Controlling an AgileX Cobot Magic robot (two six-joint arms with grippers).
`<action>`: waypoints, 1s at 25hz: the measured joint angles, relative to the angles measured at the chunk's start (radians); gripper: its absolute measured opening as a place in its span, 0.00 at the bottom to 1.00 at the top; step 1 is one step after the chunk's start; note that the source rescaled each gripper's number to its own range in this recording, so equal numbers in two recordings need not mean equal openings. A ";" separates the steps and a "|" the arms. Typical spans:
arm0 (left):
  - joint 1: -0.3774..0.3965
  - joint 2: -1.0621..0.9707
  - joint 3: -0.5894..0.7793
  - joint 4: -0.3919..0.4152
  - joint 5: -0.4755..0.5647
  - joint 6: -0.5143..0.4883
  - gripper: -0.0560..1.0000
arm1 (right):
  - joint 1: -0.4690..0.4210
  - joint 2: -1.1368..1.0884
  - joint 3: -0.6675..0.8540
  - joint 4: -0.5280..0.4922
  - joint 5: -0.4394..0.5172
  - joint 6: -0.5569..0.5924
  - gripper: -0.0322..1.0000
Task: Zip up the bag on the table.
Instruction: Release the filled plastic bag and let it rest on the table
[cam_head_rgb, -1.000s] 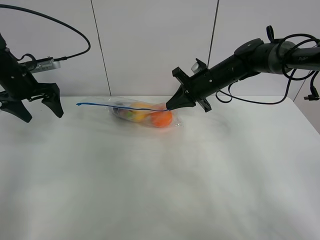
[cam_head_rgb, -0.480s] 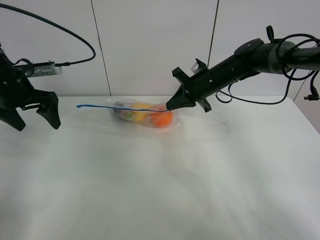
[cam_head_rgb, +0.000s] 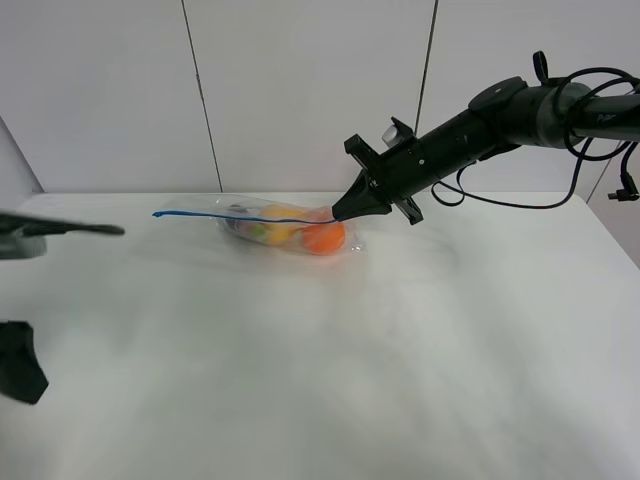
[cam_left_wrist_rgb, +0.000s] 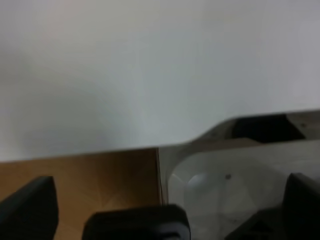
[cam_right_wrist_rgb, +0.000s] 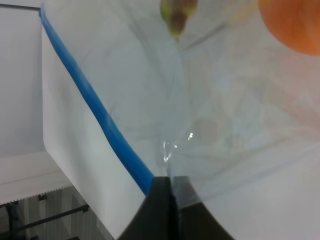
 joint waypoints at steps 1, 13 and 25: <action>0.000 -0.051 0.036 0.000 -0.017 0.000 1.00 | 0.000 0.000 0.000 0.000 0.000 0.000 0.03; 0.000 -0.650 0.219 -0.001 -0.122 -0.001 1.00 | 0.000 0.000 0.000 -0.007 0.001 0.000 0.03; 0.000 -1.066 0.226 -0.010 -0.120 -0.033 1.00 | 0.000 0.000 -0.004 -0.088 0.008 0.027 0.88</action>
